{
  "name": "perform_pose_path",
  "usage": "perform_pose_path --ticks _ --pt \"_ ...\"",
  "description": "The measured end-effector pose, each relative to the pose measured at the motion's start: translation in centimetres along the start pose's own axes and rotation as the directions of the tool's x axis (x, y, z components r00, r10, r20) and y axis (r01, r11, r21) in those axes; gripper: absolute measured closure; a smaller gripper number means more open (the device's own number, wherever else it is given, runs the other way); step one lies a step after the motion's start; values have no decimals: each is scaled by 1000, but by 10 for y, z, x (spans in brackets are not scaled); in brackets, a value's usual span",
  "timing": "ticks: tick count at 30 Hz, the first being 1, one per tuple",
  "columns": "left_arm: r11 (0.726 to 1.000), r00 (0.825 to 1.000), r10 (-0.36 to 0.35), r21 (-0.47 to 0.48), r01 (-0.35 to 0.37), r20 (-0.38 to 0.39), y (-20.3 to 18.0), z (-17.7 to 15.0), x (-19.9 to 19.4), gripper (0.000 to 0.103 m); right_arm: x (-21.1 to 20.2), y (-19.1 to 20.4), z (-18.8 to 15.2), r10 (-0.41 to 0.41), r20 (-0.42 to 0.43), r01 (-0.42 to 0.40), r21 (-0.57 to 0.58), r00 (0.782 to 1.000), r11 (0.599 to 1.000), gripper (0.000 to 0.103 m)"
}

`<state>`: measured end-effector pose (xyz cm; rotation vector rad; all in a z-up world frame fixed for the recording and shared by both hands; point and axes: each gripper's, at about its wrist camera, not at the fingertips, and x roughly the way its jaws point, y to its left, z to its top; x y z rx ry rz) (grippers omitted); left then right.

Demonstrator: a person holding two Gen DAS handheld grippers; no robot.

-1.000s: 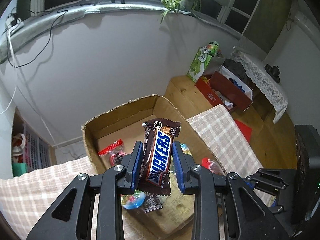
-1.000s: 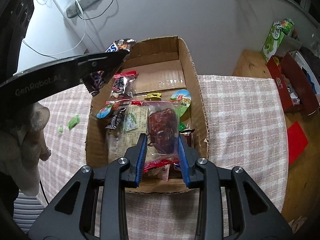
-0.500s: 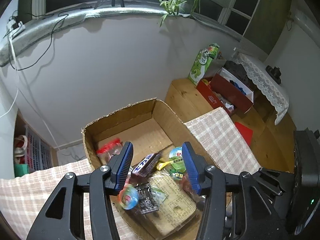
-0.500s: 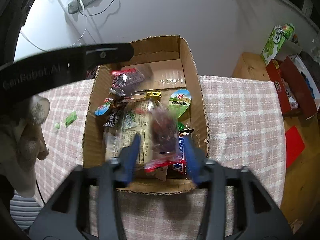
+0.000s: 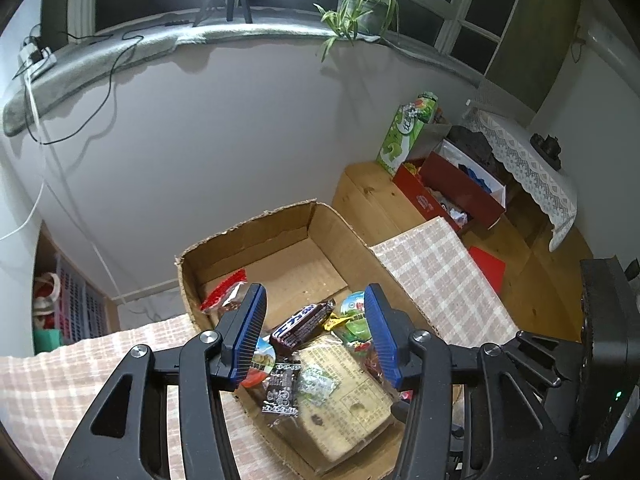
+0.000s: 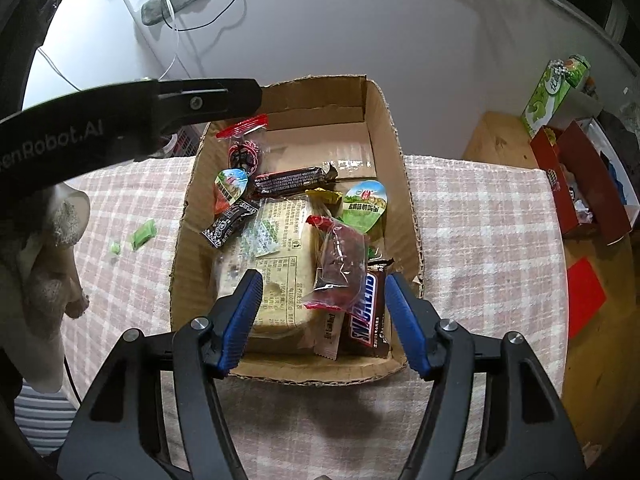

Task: Organize snacks
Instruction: 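Move both grippers back from the box over the remaining green candies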

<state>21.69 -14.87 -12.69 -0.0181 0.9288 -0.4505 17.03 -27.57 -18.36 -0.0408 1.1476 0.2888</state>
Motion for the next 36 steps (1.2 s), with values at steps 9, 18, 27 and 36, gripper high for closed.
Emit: perform_pose_path --ticks 9,18,27,36 --pt "1000 999 21 -24 -20 32 22 -12 -27 53 -15 10 -2 27 25 -27 4 999 1000 37" --pt "985 996 91 -148 -88 16 84 -57 -57 53 -15 46 0 112 26 -110 -41 993 993 37" --pt "943 983 183 -275 -185 -32 143 -117 -88 53 -4 98 4 175 -13 -175 -142 984 974 37" --pt "932 977 188 -295 -210 -101 161 -161 -80 53 23 152 27 196 -97 -214 -255 976 943 37"
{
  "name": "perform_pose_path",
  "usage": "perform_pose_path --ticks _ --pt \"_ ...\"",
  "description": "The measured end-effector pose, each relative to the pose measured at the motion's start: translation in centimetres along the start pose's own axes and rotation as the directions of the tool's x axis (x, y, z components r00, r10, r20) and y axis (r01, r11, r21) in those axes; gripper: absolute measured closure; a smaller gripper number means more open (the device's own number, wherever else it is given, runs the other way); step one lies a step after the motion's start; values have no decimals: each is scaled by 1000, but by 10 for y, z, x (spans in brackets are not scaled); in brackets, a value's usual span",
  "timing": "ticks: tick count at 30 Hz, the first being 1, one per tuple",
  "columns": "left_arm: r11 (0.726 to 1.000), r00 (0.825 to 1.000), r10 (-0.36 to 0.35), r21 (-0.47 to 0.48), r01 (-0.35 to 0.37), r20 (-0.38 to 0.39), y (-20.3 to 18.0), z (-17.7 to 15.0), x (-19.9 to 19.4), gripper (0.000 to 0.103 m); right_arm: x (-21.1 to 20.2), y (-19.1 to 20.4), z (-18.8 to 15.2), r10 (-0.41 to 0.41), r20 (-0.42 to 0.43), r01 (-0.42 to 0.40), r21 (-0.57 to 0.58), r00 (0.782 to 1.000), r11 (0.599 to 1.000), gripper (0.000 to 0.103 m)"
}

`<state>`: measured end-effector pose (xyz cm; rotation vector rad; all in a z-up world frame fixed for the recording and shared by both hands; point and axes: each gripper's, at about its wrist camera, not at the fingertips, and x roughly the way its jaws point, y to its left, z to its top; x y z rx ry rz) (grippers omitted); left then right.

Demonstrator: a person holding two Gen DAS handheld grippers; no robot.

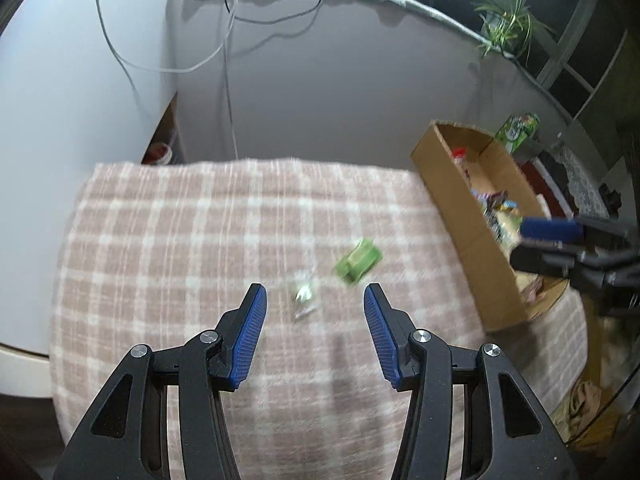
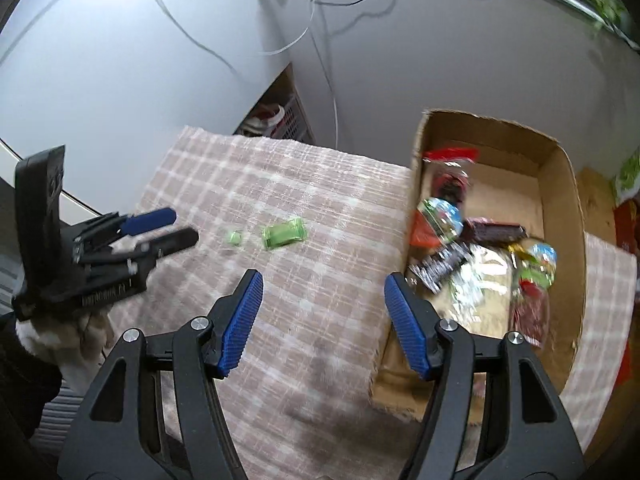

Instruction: Organize snacks

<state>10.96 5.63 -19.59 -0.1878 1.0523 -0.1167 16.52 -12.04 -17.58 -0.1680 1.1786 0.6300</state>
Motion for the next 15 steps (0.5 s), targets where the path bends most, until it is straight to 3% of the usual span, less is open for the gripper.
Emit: perform_pose_path --ticks 3,7,12,15 --pt "1000 1000 7 5 -7 -23 3 -6 11 53 17 13 14 29 -55 -29 -9 998 1000 37" --pt "1000 1000 4 24 -4 -24 7 -7 19 53 47 16 30 104 -151 -89 107 983 990 37" --pt "999 999 -5 37 7 -43 15 -3 33 53 86 6 31 199 -233 -115 330 952 937 37" --pt "999 999 -12 34 13 -47 17 -4 40 54 107 -3 30 210 -239 -89 433 948 897 42"
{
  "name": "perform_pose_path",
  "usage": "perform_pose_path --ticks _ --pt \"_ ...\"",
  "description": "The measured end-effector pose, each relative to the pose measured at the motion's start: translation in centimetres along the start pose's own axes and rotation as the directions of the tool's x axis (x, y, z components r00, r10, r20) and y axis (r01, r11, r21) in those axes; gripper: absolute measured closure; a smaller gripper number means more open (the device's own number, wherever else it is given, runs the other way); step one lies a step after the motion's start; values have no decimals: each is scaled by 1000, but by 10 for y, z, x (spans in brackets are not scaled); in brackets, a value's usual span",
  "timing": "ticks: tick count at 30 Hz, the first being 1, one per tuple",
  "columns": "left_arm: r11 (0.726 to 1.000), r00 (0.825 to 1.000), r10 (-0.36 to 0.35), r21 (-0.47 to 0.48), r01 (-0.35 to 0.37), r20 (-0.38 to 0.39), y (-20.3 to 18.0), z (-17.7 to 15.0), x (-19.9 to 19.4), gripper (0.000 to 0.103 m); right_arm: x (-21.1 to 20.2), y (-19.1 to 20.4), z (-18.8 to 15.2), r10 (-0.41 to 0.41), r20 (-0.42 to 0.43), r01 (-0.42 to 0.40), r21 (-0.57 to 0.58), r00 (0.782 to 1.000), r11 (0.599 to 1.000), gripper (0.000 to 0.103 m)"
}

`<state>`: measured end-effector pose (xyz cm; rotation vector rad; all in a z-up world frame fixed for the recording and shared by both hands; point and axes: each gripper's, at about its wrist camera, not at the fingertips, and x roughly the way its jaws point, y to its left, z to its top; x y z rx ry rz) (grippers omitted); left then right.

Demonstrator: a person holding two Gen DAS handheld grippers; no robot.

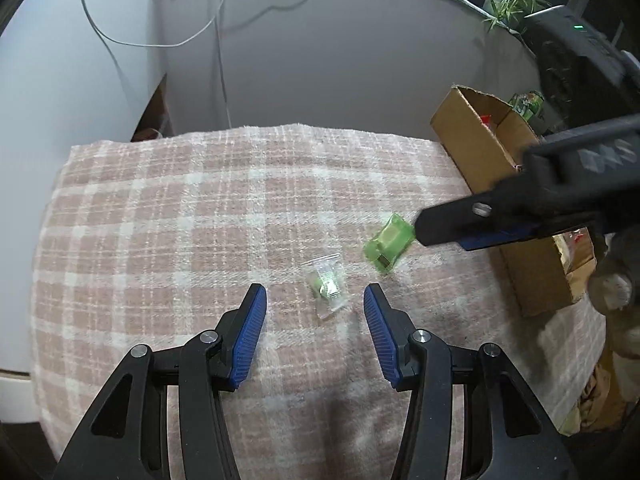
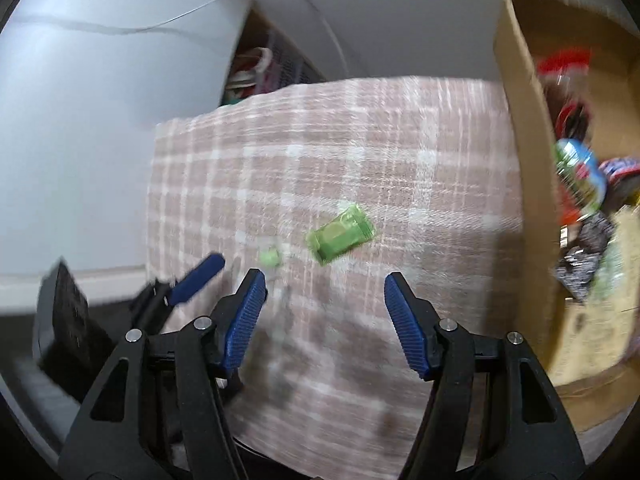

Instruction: Organize snacks

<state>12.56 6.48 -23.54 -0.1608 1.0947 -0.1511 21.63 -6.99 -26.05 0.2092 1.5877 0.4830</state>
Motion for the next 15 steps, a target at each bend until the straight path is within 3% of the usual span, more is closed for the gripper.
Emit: perform_pose_path --ticks 2,6,13,15 --pt "1000 1000 -1 -7 1 5 1 -1 3 54 9 -5 5 6 -6 -5 54 1000 999 50" --pt "999 1000 -22 -27 22 18 4 -2 8 60 22 -9 12 -13 -1 13 110 1000 994 51" --pt "999 999 -31 -14 31 24 4 -6 16 61 31 9 18 -92 20 90 81 996 993 51" --pt "1000 999 -15 -12 15 35 1 -5 18 64 34 16 20 -112 20 111 68 993 992 56"
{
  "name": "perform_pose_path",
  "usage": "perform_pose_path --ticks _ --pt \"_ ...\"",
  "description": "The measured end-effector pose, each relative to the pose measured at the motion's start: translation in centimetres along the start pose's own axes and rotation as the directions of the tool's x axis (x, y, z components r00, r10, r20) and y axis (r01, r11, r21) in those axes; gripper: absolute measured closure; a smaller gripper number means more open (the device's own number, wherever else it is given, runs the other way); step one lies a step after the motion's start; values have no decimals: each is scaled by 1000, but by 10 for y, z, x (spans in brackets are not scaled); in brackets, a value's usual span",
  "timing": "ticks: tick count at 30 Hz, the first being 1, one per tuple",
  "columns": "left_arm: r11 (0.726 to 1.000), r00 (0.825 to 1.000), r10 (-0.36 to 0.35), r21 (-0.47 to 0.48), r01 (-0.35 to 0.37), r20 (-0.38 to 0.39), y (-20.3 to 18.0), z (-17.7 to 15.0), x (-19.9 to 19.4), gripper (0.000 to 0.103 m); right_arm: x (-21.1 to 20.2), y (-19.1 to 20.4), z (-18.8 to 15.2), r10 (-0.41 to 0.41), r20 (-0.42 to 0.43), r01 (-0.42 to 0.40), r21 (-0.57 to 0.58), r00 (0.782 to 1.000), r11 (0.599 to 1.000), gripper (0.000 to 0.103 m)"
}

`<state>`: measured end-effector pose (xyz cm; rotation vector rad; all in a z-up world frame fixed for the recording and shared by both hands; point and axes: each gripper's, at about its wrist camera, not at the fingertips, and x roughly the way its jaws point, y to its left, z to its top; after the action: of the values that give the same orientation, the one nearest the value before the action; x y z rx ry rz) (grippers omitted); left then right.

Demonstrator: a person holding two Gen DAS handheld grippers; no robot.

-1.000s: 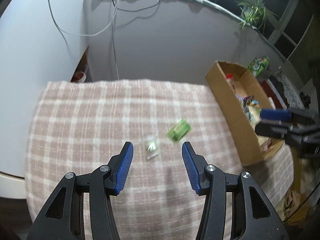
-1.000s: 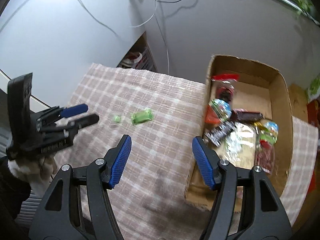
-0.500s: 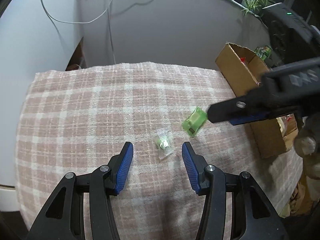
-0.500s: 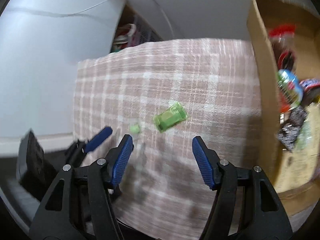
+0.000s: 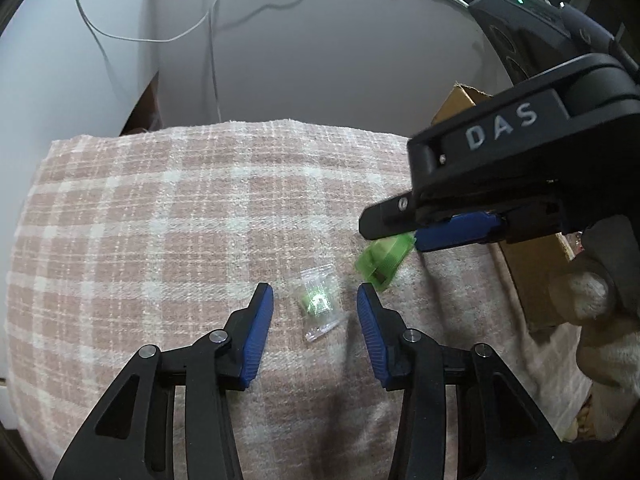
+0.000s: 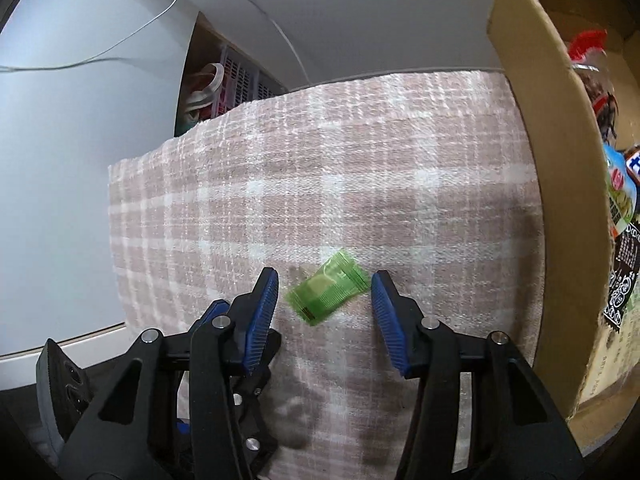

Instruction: Organize snacks

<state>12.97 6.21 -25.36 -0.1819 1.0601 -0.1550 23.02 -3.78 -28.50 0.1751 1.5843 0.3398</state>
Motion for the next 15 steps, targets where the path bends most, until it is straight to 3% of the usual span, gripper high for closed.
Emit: perform_pose_path --ticks 6,10,15 --pt "999 999 33 14 -33 3 -2 0 -1 81 3 15 1 -61 14 61 -47 998 997 62" --pt "999 999 32 21 -32 7 4 -8 -9 81 3 26 -2 -87 17 88 -96 996 991 81" --pt "999 999 35 9 -36 14 11 -16 -16 81 0 37 -6 -58 -3 58 -79 998 995 83"
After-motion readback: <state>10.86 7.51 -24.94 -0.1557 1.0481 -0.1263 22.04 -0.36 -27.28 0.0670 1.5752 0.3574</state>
